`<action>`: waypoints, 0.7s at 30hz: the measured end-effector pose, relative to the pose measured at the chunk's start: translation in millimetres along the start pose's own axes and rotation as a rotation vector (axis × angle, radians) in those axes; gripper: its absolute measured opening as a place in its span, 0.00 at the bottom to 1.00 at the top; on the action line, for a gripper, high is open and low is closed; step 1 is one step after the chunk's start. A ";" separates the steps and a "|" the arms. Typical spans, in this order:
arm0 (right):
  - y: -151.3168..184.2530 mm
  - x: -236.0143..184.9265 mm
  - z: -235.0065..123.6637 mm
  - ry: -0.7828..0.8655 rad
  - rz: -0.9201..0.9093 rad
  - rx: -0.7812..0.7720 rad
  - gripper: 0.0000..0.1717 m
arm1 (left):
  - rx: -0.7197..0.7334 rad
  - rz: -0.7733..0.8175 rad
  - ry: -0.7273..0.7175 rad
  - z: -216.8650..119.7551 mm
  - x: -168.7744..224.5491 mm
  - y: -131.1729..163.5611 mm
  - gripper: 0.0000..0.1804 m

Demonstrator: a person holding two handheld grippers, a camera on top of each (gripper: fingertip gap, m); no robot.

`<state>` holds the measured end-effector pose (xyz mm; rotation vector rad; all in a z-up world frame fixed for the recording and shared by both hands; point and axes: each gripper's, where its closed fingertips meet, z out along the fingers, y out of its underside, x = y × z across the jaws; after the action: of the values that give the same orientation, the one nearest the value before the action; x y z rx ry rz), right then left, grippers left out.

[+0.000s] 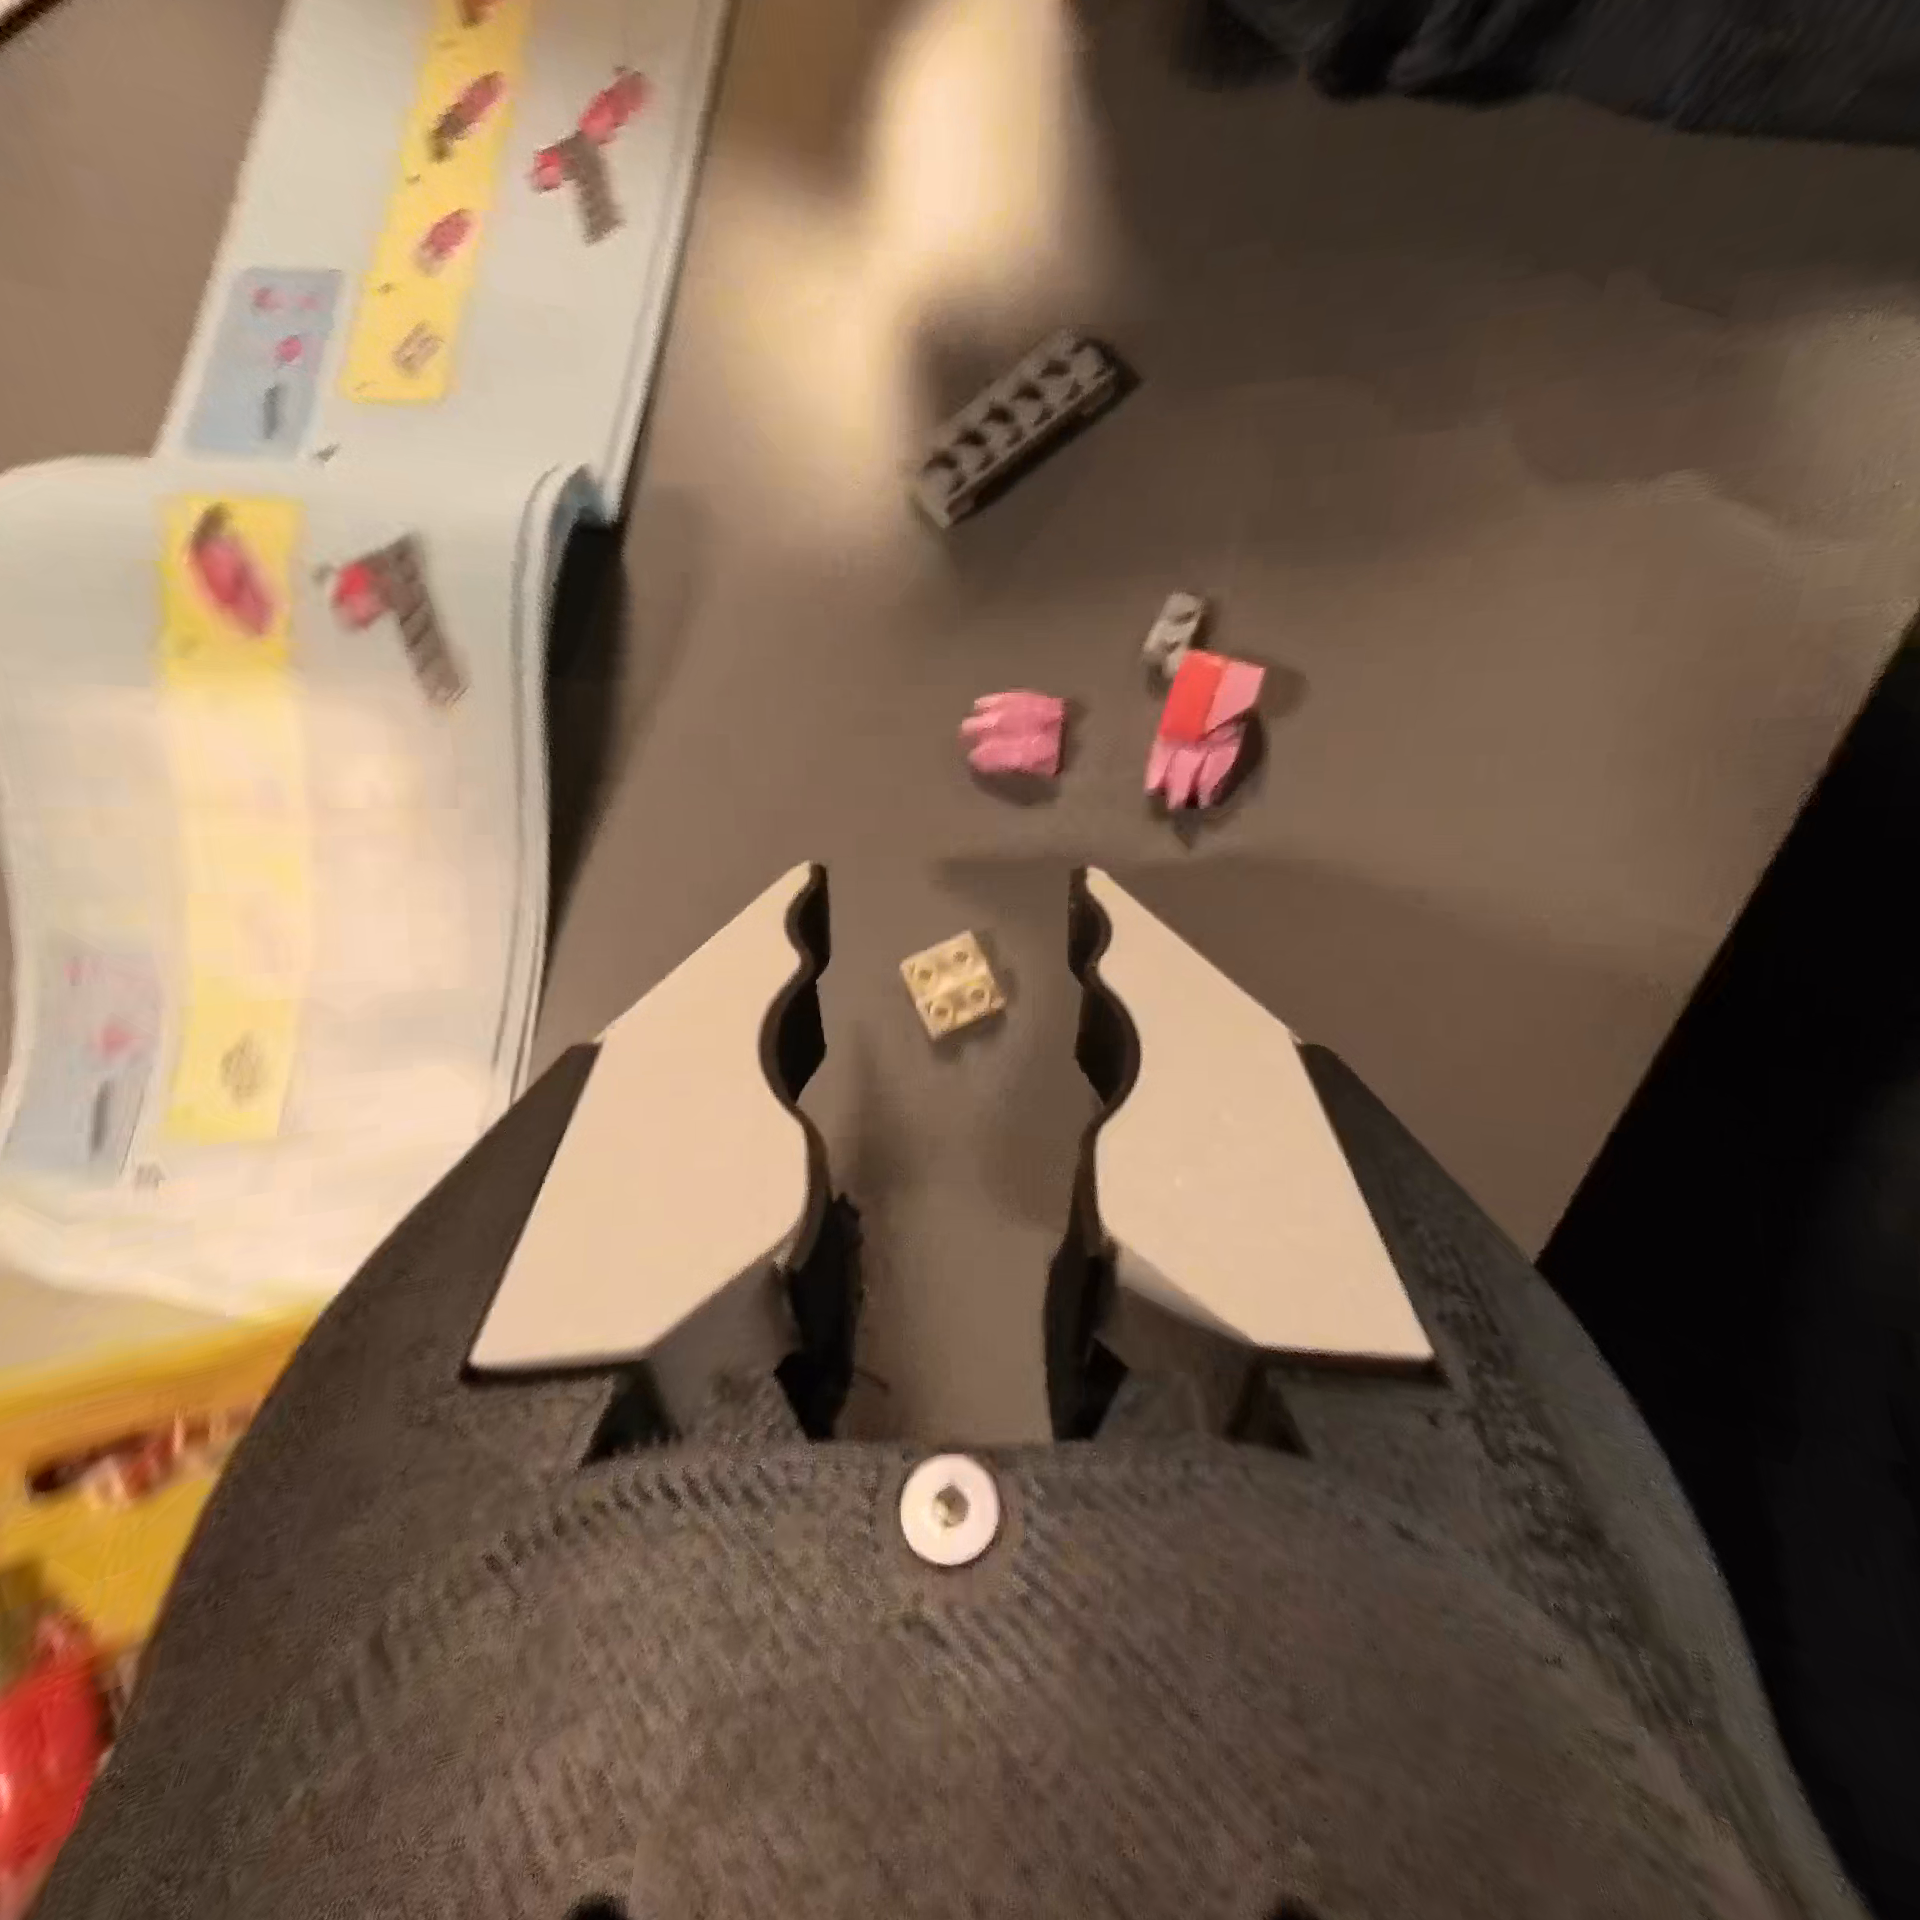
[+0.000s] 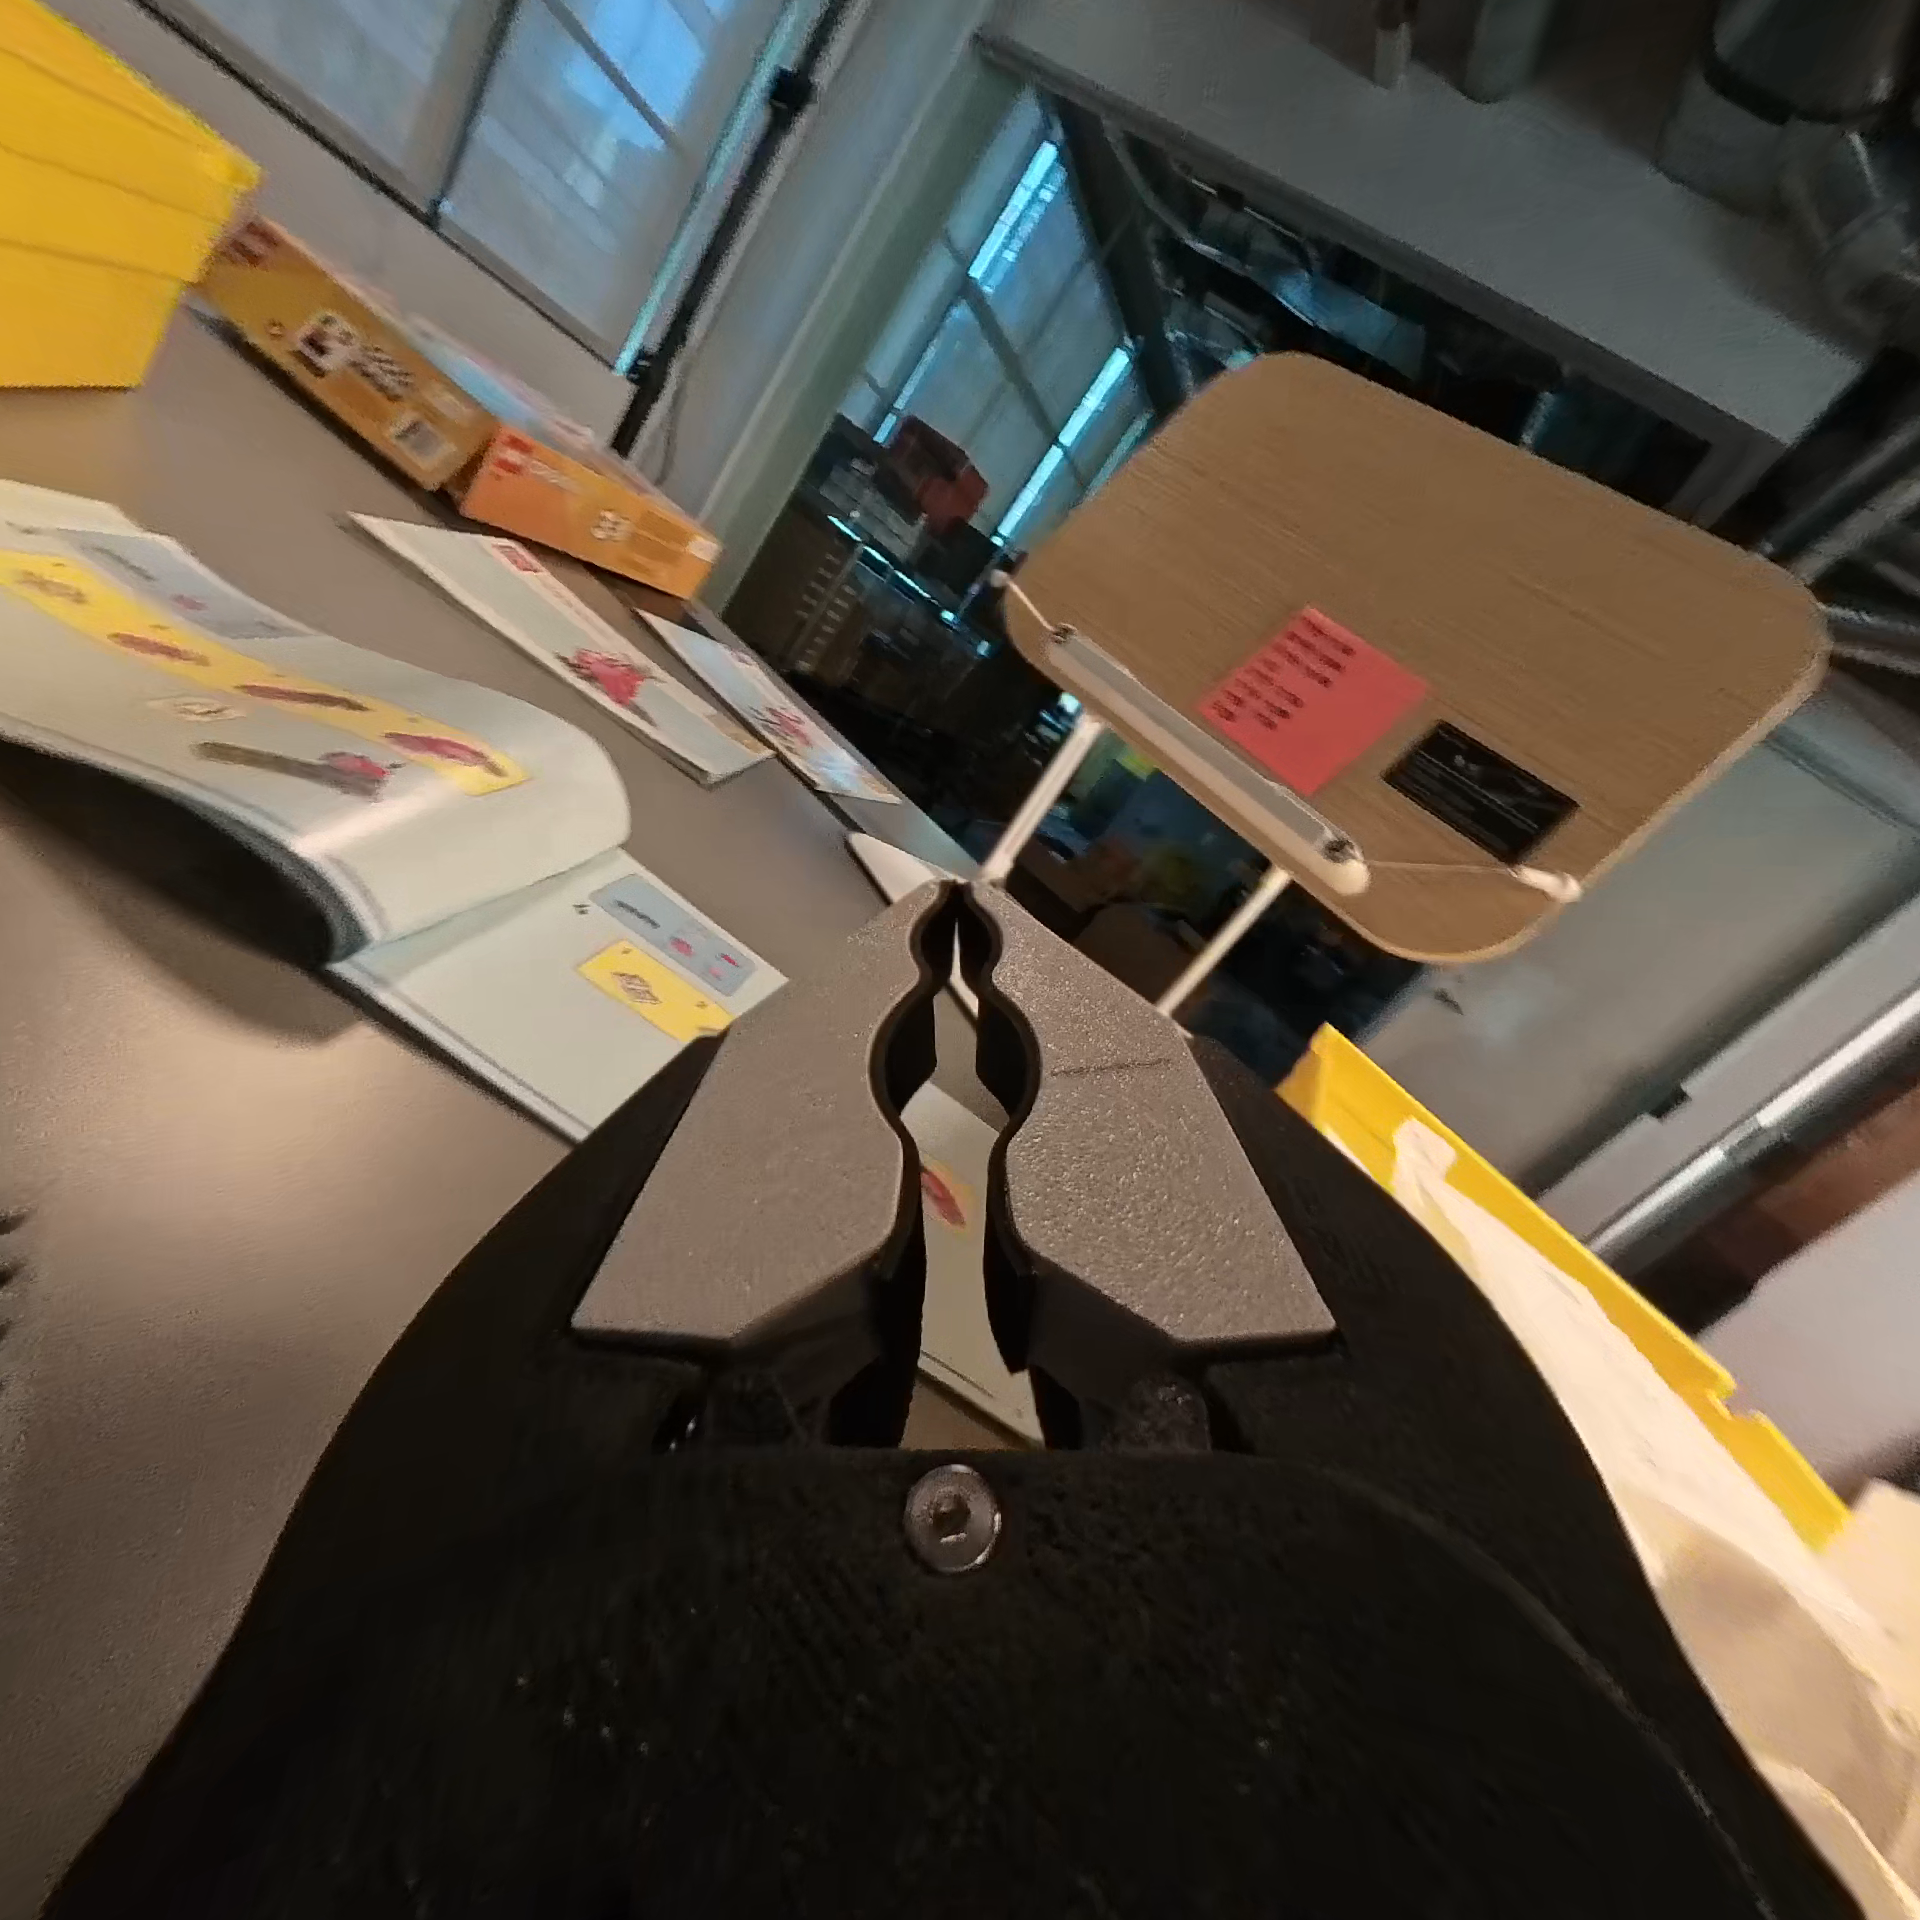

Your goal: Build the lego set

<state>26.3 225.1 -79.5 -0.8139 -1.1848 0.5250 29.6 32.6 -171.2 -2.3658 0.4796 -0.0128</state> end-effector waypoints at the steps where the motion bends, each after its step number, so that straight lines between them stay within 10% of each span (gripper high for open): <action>1: -2.4 -7.1 0.5 -0.031 -0.021 0.011 0.00 | 0.024 -0.032 -0.038 -3.9 -1.2 4.2 0.24; 21: -32.7 -62.2 -15.1 -0.294 -0.124 0.187 0.00 | 0.125 -0.289 -0.088 -6.1 -5.3 28.6 0.17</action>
<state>19.5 154.9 -93.4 -0.5101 -1.4221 0.6578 14.2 11.1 -184.7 -2.2822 0.0895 -0.0695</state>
